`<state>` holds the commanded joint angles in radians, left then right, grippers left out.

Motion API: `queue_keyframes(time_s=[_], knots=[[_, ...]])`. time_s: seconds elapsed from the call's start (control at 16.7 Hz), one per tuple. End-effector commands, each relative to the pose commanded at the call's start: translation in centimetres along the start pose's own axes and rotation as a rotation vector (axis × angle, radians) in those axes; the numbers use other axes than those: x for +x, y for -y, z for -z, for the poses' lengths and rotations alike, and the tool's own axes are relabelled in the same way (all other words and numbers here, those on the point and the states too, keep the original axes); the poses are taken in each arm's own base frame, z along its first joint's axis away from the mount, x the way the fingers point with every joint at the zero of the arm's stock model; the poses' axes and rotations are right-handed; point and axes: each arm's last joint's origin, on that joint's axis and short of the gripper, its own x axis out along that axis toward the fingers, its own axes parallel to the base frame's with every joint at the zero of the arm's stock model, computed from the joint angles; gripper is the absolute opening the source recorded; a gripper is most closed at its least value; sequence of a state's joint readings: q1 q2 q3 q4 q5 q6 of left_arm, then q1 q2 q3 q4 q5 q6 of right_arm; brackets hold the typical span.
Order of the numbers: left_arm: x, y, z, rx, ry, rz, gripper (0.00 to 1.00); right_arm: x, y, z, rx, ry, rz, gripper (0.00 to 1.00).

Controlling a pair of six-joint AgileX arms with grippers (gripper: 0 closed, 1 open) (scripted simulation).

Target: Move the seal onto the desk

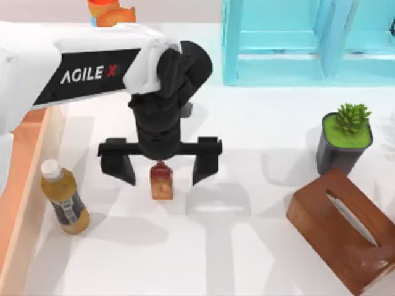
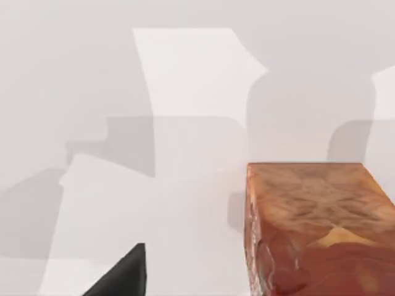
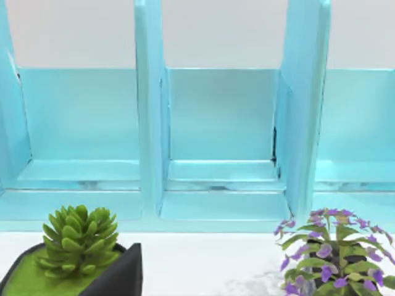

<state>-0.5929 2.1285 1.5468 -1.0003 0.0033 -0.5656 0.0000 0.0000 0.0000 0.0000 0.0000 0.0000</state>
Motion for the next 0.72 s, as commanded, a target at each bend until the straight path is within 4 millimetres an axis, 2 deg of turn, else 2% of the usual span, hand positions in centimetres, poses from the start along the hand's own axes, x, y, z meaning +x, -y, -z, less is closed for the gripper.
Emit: queue_keyframes(time_s=[0.18,0.54,0.66,0.72], knots=[[-3.4,0.4,-0.4,0.006,-0.016,-0.017,1.00,0.0,0.0,0.0,0.000,0.000,0.000,1.00],[-12.1,-0.2,0.1,0.000,-0.007,-0.008,1.00,0.0,0.0,0.0,0.000,0.000,0.000,1.00],[-13.6,-0.4,0.4,0.000,0.011,0.004,1.00,0.0,0.0,0.0,0.000,0.000,0.000,1.00],[-13.7,-0.4,0.5,0.000,0.012,0.005,1.00,0.0,0.0,0.0,0.000,0.000,0.000,1.00]])
